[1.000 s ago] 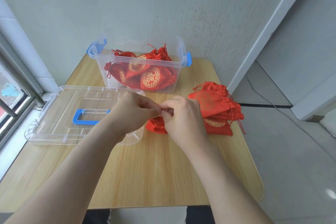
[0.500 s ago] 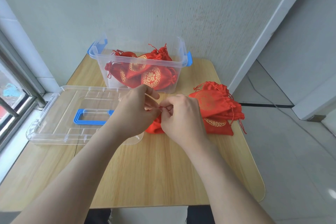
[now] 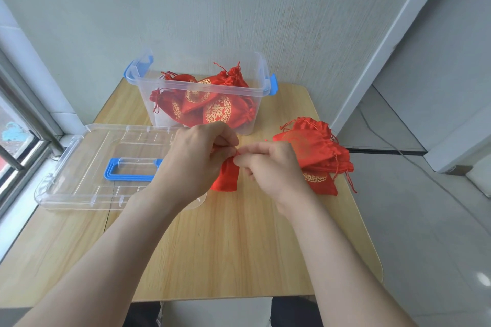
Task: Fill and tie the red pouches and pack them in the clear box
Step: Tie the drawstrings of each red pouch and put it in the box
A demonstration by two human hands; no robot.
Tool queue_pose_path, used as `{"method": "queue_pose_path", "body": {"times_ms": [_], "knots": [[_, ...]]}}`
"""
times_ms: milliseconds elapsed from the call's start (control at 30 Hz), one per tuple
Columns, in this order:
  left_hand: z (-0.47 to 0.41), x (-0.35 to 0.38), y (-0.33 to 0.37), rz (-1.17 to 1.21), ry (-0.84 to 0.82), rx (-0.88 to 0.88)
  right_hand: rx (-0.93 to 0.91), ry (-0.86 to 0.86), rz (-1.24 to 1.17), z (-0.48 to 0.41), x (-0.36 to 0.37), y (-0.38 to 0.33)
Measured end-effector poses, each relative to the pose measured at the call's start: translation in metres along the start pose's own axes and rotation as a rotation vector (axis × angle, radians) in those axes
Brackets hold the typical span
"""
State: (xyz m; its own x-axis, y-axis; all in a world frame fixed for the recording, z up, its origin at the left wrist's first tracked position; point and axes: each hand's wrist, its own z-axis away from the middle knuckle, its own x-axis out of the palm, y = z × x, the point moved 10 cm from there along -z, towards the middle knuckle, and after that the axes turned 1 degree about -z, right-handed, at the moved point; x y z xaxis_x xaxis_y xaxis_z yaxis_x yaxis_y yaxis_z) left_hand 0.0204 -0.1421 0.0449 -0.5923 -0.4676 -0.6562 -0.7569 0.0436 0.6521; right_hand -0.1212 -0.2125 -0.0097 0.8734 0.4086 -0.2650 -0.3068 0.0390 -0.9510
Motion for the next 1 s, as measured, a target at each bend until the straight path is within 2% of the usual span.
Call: {"method": "queue_pose_path", "body": {"times_ms": [100,167,300,500,600,833,1000], "knots": [[0.0,0.001,0.001,0.05,-0.033,0.003,0.168,-0.139,-0.326,0.001,0.013,0.013],[0.001,0.0,0.004,0.079,-0.038,0.015,0.227,-0.197,-0.447,0.002,0.019,0.015],[0.003,-0.009,0.01,0.089,-0.005,0.065,0.29,-0.295,-0.603,0.007,0.029,0.013],[0.005,-0.022,0.016,0.093,0.097,0.093,0.331,-0.313,-0.726,0.011,0.033,0.011],[0.006,-0.022,0.015,0.102,0.107,0.087,0.321,-0.298,-0.731,0.009,0.033,0.011],[0.007,-0.012,0.012,0.066,0.038,0.157,0.253,-0.191,-0.568,0.001,0.022,0.015],[0.008,-0.003,0.012,-0.005,-0.052,0.194,0.193,-0.175,-0.341,0.0,0.015,0.017]]}}
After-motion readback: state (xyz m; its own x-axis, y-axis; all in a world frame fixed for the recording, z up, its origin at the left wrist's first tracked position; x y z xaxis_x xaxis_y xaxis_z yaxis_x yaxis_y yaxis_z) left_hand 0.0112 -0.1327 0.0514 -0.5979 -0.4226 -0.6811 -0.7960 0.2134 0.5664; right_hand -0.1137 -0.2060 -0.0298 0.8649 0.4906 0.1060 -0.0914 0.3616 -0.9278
